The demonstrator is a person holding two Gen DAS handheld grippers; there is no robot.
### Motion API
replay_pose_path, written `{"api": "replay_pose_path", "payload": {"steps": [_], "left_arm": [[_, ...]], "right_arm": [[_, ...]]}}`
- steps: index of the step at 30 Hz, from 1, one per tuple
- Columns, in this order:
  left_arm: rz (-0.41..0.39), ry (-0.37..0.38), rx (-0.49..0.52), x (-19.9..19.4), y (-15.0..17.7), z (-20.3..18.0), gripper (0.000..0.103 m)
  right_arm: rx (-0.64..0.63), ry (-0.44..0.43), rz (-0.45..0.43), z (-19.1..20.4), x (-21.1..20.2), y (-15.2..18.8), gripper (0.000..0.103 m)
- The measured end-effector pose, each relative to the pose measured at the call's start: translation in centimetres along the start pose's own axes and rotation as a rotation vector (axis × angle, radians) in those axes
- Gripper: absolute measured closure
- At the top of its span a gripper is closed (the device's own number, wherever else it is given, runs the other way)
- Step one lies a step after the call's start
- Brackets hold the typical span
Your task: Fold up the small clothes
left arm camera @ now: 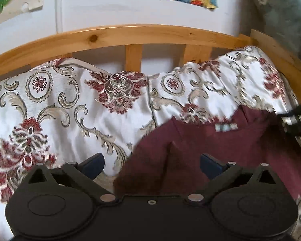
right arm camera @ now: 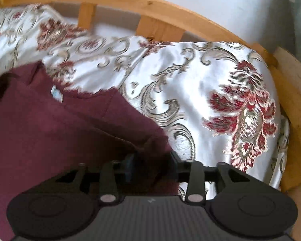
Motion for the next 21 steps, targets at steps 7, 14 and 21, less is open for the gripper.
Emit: {"api": "replay_pose_path", "payload": {"steps": [7, 14, 21], "left_arm": [[0.002, -0.174, 0.204, 1.0, 6.4, -2.8, 0.003], [-0.008, -0.342, 0.067, 2.9, 5.2, 0.1, 0.005], [0.084, -0.466, -0.185, 4.4, 4.4, 5.8, 0.006]], "right_arm": [[0.124, -0.007, -0.094, -2.4, -2.4, 1.7, 0.000], [0.102, 0.048, -0.107, -1.3, -2.3, 3.9, 0.000], [0.125, 0.086, -0.140, -1.2, -1.9, 3.5, 0.000]]}}
Point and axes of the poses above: each gripper's, at about its wrist camera, not at the fingertips, and x roughly the way its jaws point, z to its left, y to its underside, the point moved 7 cm from there along x, roughly the way its jaws point, and after that the axes turned 3 degrees about -y, right-handed, at the moved point
